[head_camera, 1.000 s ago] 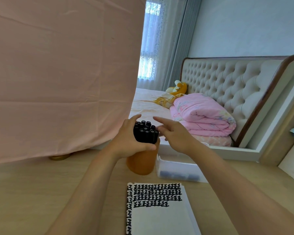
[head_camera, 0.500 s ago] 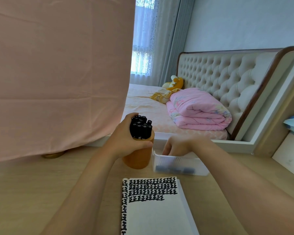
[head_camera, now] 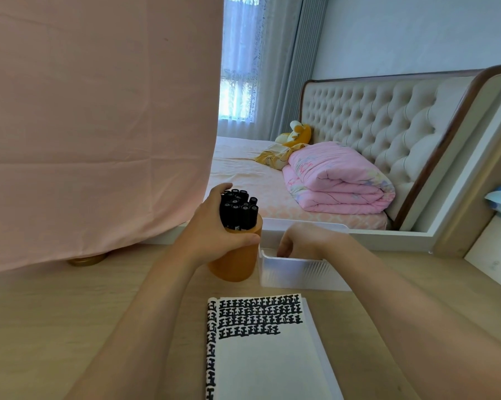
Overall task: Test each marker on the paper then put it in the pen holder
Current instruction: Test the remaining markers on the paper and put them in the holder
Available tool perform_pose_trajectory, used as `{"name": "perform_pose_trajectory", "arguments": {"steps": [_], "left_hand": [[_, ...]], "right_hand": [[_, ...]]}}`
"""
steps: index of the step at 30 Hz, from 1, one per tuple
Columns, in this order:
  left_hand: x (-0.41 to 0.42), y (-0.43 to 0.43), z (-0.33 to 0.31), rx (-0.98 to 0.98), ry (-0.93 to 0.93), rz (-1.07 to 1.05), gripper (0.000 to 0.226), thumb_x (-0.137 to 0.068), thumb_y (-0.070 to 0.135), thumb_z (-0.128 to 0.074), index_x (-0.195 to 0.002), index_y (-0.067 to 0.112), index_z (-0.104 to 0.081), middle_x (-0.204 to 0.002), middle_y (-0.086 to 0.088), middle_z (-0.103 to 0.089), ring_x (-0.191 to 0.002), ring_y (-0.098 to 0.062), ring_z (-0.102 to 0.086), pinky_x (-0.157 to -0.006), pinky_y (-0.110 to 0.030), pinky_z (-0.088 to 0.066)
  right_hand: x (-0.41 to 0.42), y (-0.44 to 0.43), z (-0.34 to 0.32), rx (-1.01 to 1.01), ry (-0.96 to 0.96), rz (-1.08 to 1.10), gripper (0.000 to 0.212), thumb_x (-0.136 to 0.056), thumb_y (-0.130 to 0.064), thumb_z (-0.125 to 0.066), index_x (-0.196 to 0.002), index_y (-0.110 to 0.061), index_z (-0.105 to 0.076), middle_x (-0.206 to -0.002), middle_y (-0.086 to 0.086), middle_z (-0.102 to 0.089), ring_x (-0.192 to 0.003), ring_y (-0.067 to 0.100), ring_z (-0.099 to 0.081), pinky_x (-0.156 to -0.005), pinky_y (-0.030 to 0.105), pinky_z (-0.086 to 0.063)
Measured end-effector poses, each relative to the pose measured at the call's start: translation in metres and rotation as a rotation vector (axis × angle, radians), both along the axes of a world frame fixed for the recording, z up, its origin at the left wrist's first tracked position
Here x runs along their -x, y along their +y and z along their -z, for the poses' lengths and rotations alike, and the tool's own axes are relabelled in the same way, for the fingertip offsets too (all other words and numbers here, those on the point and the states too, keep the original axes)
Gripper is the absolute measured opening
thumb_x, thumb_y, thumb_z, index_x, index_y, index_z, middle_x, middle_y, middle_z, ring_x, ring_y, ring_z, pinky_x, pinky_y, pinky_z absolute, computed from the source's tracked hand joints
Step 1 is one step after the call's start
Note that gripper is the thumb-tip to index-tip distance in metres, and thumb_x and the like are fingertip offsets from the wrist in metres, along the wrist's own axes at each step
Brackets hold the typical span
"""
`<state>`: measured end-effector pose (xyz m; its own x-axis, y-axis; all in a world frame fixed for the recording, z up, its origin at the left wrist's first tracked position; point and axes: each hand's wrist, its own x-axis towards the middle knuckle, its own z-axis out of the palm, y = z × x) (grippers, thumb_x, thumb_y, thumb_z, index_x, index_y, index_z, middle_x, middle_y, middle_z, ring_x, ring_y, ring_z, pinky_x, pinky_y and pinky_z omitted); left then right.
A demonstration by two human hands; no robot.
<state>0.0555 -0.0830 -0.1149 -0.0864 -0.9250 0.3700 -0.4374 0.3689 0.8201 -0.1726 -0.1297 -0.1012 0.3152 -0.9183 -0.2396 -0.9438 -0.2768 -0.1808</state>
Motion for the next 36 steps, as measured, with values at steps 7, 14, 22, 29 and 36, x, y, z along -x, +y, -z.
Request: {"name": "perform_pose_trajectory", "arguments": {"steps": [7,14,22,29,36], "left_hand": [[-0.001,0.002,-0.005,0.022,-0.135,-0.075,0.109,-0.050,0.065,-0.083,-0.141,0.043,-0.028,-0.140,0.012,-0.041,-0.131,-0.016,-0.040,-0.106,-0.044,-0.043],[0.011,0.024,-0.030,0.276,-0.330,-0.208,0.090,-0.068,0.056,-0.079,-0.143,0.035,-0.035,-0.140,0.009,-0.031,-0.128,-0.012,-0.022,-0.105,-0.033,-0.030],[0.053,0.069,-0.035,0.476,-0.471,-0.038,0.034,-0.088,0.035,-0.064,-0.122,0.029,-0.061,-0.116,0.011,-0.054,-0.114,-0.011,-0.041,-0.096,-0.034,-0.038],[0.049,0.099,-0.003,0.409,-0.654,-0.011,0.024,-0.090,0.032,-0.065,-0.114,0.032,-0.063,-0.102,0.018,-0.062,-0.093,-0.003,-0.051,-0.075,-0.025,-0.048],[0.038,0.124,0.015,0.423,-0.693,-0.027,0.016,-0.088,0.033,-0.070,-0.102,0.029,-0.065,-0.090,0.018,-0.061,-0.077,0.001,-0.041,-0.060,-0.012,-0.032]], "right_hand": [[0.007,0.022,-0.021,0.294,-0.281,-0.061,0.009,-0.085,-0.027,-0.071,-0.093,-0.030,-0.073,-0.077,-0.010,-0.058,-0.068,0.006,-0.051,-0.059,0.020,-0.035],[0.024,0.076,-0.041,0.521,-0.635,-0.033,0.018,-0.079,-0.017,-0.067,-0.085,-0.029,-0.055,-0.068,-0.011,-0.057,-0.059,0.006,-0.049,-0.056,0.016,-0.038],[0.039,0.131,-0.031,0.346,-0.936,0.071,0.020,-0.077,-0.004,-0.076,-0.080,-0.022,-0.067,-0.075,-0.001,-0.075,-0.061,0.021,-0.071,-0.070,0.043,-0.060],[0.045,0.149,-0.003,0.289,-0.890,0.069,0.019,-0.080,-0.016,-0.079,-0.078,-0.028,-0.065,-0.076,-0.005,-0.073,-0.064,0.018,-0.066,-0.067,0.037,-0.055],[0.025,0.159,0.016,0.291,-0.558,-0.164,0.018,-0.092,-0.026,-0.057,-0.108,-0.034,-0.055,-0.081,-0.011,-0.063,-0.069,0.005,-0.057,-0.063,0.018,-0.039]]}}
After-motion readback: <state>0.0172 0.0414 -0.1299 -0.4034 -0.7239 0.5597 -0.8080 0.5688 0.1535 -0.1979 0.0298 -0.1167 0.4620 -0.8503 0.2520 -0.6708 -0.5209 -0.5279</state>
